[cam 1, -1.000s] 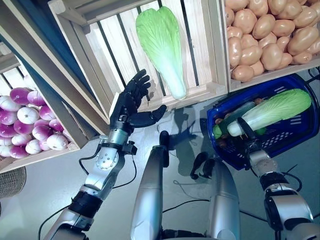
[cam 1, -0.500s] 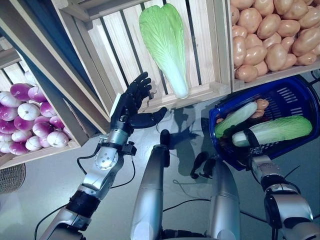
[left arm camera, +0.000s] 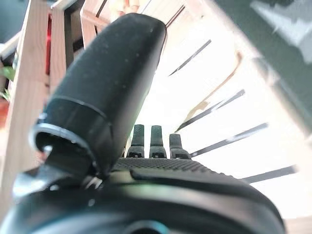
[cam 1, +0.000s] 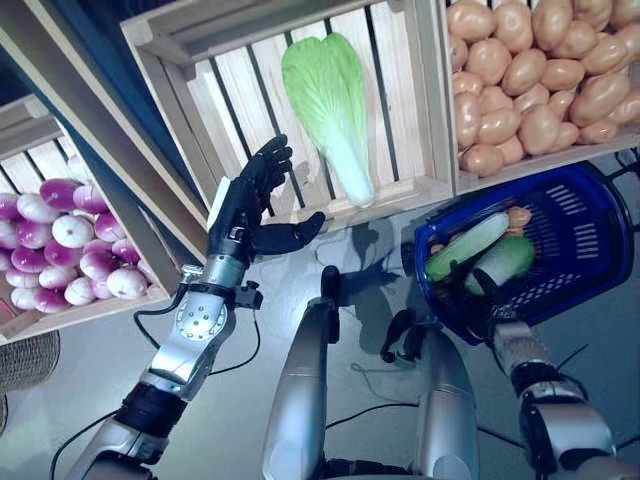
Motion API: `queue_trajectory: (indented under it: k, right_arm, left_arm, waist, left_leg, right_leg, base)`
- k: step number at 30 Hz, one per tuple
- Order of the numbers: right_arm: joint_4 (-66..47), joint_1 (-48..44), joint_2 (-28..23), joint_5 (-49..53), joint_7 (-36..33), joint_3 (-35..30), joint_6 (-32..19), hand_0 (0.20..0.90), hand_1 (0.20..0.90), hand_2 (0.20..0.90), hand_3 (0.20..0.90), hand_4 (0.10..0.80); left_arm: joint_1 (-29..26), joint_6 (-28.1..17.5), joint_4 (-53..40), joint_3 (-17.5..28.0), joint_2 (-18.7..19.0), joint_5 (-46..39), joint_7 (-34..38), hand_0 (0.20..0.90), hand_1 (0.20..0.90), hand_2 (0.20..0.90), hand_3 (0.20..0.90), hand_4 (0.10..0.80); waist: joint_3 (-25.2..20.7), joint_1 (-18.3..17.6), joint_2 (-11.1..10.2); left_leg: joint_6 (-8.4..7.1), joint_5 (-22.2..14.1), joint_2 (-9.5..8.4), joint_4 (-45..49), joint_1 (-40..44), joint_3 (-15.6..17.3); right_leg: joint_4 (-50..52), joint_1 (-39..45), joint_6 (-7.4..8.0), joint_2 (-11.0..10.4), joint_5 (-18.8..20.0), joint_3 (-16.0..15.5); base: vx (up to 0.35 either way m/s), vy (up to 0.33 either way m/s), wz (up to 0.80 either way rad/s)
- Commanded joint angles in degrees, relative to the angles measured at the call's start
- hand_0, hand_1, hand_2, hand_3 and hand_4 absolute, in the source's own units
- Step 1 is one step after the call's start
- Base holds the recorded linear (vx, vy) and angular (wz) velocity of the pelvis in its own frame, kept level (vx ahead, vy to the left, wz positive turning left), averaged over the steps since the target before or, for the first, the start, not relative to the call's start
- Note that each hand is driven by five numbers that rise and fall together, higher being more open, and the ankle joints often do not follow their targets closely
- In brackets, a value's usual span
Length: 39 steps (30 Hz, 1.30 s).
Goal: Put vegetables into the basket
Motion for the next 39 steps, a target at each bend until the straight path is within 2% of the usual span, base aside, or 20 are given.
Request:
queue_trajectory:
  k: [1,3,5,7,8,9,10,11,12,14,16,17,20,24,28,31,32,34,39]
  right_arm:
    - [-3.3,6.3,0.3,-3.0,6.0,0.0,-5.8,0.900,0.900,0.900,0.900,0.800]
    - [-6.4,8.5,1.2,-4.1,6.1,1.1,-6.6,0.900,0.900,0.900,0.900,0.800]
    - [-10.2,12.4,1.7,-5.7,6.2,2.3,-6.9,0.900,0.900,0.900,0.900,0.800]
    - [-11.8,13.8,1.8,-8.2,5.8,3.2,-6.4,0.900,0.900,0.900,0.900,0.800]
    - [-12.7,14.5,1.8,-9.4,5.7,3.4,-6.1,0.900,0.900,0.900,0.900,0.800]
    - [-13.1,16.0,1.2,-10.6,6.2,3.4,-5.7,0.900,0.900,0.900,0.900,0.800]
    - [-13.1,16.3,1.1,-10.8,6.5,3.4,-5.4,0.900,0.900,0.900,0.900,0.800]
    - [-13.7,17.2,0.7,-11.8,6.9,3.8,-4.5,0.900,0.900,0.900,0.900,0.800]
    - [-14.0,17.3,0.6,-11.9,6.7,4.0,-4.3,0.900,0.900,0.900,0.900,0.800]
    - [-12.4,17.9,-0.3,-12.8,9.0,4.0,-3.3,0.900,0.900,0.900,0.900,0.800]
    - [-12.0,18.1,-0.5,-13.0,10.2,4.2,-3.0,0.900,0.900,0.900,0.900,0.800]
    - [-11.7,18.3,-1.0,-13.6,10.8,4.8,-2.9,0.900,0.900,0.900,0.900,0.800]
    - [-11.3,18.3,-1.4,-13.9,11.6,5.4,-2.9,0.900,0.900,0.900,0.900,0.800]
    - [-10.8,18.0,-2.3,-14.7,12.6,6.1,-3.3,0.900,0.900,0.900,0.900,0.800]
    - [-10.8,17.8,-3.1,-14.2,13.3,6.8,-4.1,0.900,0.900,0.900,0.900,0.800]
    - [-10.6,17.4,-3.8,-14.3,13.9,7.1,-3.9,0.900,0.900,0.900,0.900,0.800]
    - [-10.5,17.1,-4.1,-14.2,14.3,7.4,-3.9,0.900,0.900,0.900,0.900,0.800]
    - [-10.5,16.6,-4.4,-14.2,14.5,7.9,-3.7,0.900,0.900,0.900,0.900,0.800]
    - [-10.6,15.5,-4.7,-12.7,14.4,9.0,-4.2,0.900,0.900,0.900,0.900,0.800]
  left_arm:
    - [-2.0,-4.6,-10.4,7.2,2.0,7.8,2.8,0.900,0.900,0.900,0.900,0.800]
    - [-1.8,-3.4,-10.3,8.0,2.4,12.9,3.6,0.900,0.900,0.900,0.900,0.800]
    - [-1.6,-1.4,-10.3,9.2,5.0,23.2,6.2,0.900,0.900,0.900,0.900,0.800]
    - [-1.9,0.2,-10.3,9.8,7.1,29.7,8.4,0.900,0.900,0.900,0.900,0.800]
    - [-2.1,1.2,-10.0,10.1,8.6,31.7,8.2,0.900,0.900,0.900,0.900,0.800]
    - [-2.3,1.8,-8.9,11.3,11.9,39.7,9.6,0.900,0.900,0.900,0.900,0.800]
    - [-2.4,1.8,-8.6,11.3,12.6,41.4,9.7,0.900,0.900,0.900,0.900,0.800]
    - [-3.4,3.3,-8.0,11.3,15.7,44.4,9.3,0.900,0.900,0.900,0.900,0.800]
    - [-3.7,3.5,-7.9,11.3,16.3,45.7,9.4,0.900,0.900,0.900,0.900,0.800]
    - [-4.9,3.9,-6.8,11.0,20.6,53.4,9.4,0.900,0.900,0.900,0.900,0.800]
    - [-6.0,4.5,-5.8,10.1,22.5,55.6,9.6,0.900,0.900,0.900,0.900,0.800]
    - [-7.9,4.8,-4.5,8.6,25.1,58.6,8.0,0.900,0.900,0.900,0.900,0.800]
    - [-10.3,4.3,-3.2,6.4,27.6,60.9,6.2,0.900,0.900,0.900,0.900,0.800]
    - [-14.4,3.7,-2.6,1.7,31.8,60.4,-1.3,0.900,0.900,0.900,0.900,0.800]
    - [-18.5,5.4,-3.0,-3.5,34.5,59.7,-7.0,0.900,0.900,0.900,0.900,0.800]
    - [-21.4,5.6,-1.7,-7.4,35.9,61.0,-6.6,0.900,0.900,0.900,0.900,0.800]
    - [-22.5,5.9,-1.2,-8.8,36.3,62.6,-4.5,0.900,0.900,0.900,0.900,0.800]
    - [-25.2,4.8,0.5,-12.0,36.8,65.0,-2.6,0.900,0.900,0.900,0.900,0.800]
    - [-29.1,3.2,4.6,-18.4,37.4,65.0,-1.3,0.900,0.900,0.900,0.900,0.800]
  waist:
    - [-0.2,-1.2,0.0]
    - [-0.2,-1.8,0.0]
    - [-0.2,-2.7,0.4]
    - [-0.2,-3.3,0.4]
    - [-0.2,-3.6,0.4]
    - [-0.2,-4.1,0.5]
    - [-0.2,-4.2,0.6]
    - [-0.2,-4.8,0.8]
    - [-0.2,-4.9,0.8]
    - [-0.2,-5.6,1.2]
    - [-0.2,-5.9,1.2]
    - [-0.2,-6.5,1.2]
    - [-0.2,-6.9,1.2]
    - [-0.2,-7.6,1.3]
    - [-0.2,-8.0,1.2]
    - [-0.2,-8.4,1.1]
    - [-0.2,-8.6,1.0]
    - [-0.2,-8.9,0.9]
    - [-0.2,-9.1,0.4]
  left_leg:
    - [-0.11,-7.9,0.11,1.4,5.8,4.0]
    - [-0.35,-7.2,0.26,0.5,6.4,4.4]
    - [-0.70,-6.7,0.69,-0.3,7.0,4.9]
    - [-0.83,-6.5,1.10,-0.5,7.0,5.2]
    - [-0.85,-6.5,1.27,-0.5,7.2,5.4]
    - [-1.36,-7.8,1.45,-0.3,8.1,5.2]
    - [-0.97,-6.6,1.73,-0.4,7.4,5.7]
    - [-1.65,-7.7,1.63,0.0,8.0,5.2]
    - [-1.26,-6.4,1.98,-0.2,7.2,5.8]
    - [-1.91,-7.7,2.18,-0.2,8.5,5.9]
    - [-2.01,-7.7,2.24,-0.3,8.6,6.1]
    - [-2.10,-7.7,2.57,-0.4,8.7,6.5]
    - [-2.42,-7.3,3.03,-0.4,8.6,7.0]
    - [-2.51,-7.2,3.62,-0.5,8.2,7.8]
    - [-2.42,-7.4,3.73,-0.5,7.9,8.0]
    - [-2.37,-7.4,4.04,-0.3,7.6,8.1]
    - [-2.40,-7.3,4.08,-0.3,7.5,8.3]
    - [-2.43,-7.3,4.36,-0.2,7.2,8.5]
    - [-2.44,-7.4,4.79,0.6,5.9,8.4]
  right_leg:
    - [-13.9,5.2,0.82,2.6,12.5,1.0]
    - [-14.7,5.7,0.78,3.0,12.9,1.0]
    - [-15.1,6.0,0.83,3.3,12.8,1.1]
    - [-15.2,6.0,0.74,3.5,12.6,1.2]
    - [-15.0,6.0,0.76,3.4,12.4,1.2]
    - [-14.3,6.7,1.17,3.4,11.0,1.7]
    - [-14.4,6.1,0.66,3.3,11.9,1.2]
    - [-14.1,6.6,1.24,3.3,10.9,2.0]
    - [-14.3,5.9,0.65,3.2,11.8,1.4]
    - [-14.0,7.0,1.12,3.0,10.3,2.0]
    - [-14.0,7.0,1.14,3.0,10.2,2.1]
    - [-13.8,7.0,1.05,2.8,9.9,2.2]
    - [-13.9,6.9,1.06,2.7,10.0,2.1]
    - [-14.0,6.3,1.17,2.5,10.2,2.1]
    - [-14.2,6.1,1.21,2.4,10.3,2.0]
    - [-14.0,5.7,1.33,2.3,10.5,2.0]
    - [-14.3,5.7,1.45,2.3,10.8,2.1]
    - [-14.3,5.2,1.56,2.2,11.0,2.1]
    - [-14.0,4.0,1.74,2.0,11.3,2.3]
  base:
    - [0.013,0.001,-0.13]
    - [0.003,0.001,-0.04]
    - [-0.014,0.043,-0.02]
    - [-0.012,0.042,-0.03]
    - [0.062,0.056,-0.08]
    - [-0.006,0.049,-0.09]
    - [0.065,0.057,-0.11]
    - [-0.072,0.027,-0.10]
    - [0.075,0.046,-0.12]
    - [0.039,0.054,-0.07]
    - [-0.004,0.045,-0.02]
    - [-0.003,0.046,-0.02]
    - [0.001,0.030,-0.07]
    - [-0.015,0.029,-0.07]
    - [-0.021,0.014,-0.05]
    - [-0.001,0.016,-0.04]
    - [0.000,0.000,0.00]
    - [0.000,0.032,0.00]
    - [0.000,0.000,0.00]
